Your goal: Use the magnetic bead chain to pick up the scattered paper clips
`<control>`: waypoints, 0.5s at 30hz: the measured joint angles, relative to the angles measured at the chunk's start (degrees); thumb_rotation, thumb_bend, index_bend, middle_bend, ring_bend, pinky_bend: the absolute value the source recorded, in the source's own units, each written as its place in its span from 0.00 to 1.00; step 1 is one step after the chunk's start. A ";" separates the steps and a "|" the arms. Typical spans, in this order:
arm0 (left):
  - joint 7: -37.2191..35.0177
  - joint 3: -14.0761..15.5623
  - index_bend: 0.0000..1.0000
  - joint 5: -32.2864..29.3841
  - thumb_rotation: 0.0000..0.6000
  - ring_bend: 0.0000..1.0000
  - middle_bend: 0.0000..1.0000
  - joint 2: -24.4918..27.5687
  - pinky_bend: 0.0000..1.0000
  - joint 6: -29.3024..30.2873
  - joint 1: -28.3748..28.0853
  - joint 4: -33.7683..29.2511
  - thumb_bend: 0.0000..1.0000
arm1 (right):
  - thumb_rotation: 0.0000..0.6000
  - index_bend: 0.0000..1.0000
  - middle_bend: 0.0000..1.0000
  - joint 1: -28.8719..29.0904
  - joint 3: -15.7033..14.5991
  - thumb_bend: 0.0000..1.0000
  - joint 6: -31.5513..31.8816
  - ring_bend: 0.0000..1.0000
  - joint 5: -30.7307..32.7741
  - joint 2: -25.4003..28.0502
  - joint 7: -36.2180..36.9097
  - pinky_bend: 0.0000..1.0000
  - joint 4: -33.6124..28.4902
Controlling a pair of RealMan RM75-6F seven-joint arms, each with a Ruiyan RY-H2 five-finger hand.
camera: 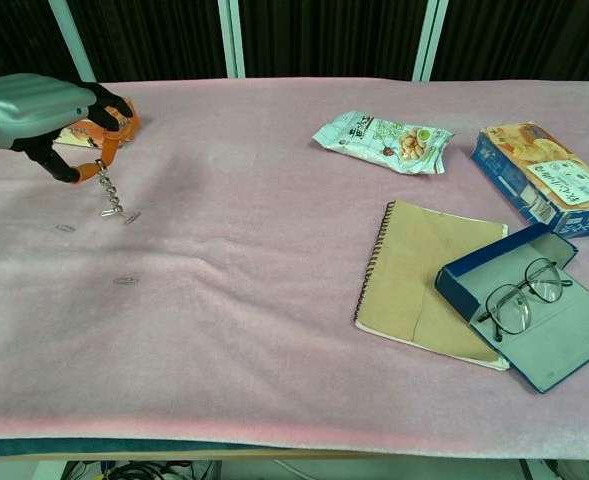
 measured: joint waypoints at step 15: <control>-0.86 0.21 0.55 0.48 1.00 0.00 0.11 -0.04 0.00 -0.12 0.39 0.20 0.44 | 1.00 0.00 0.01 -0.03 0.01 0.16 0.06 0.08 0.00 -0.02 0.00 0.17 -0.01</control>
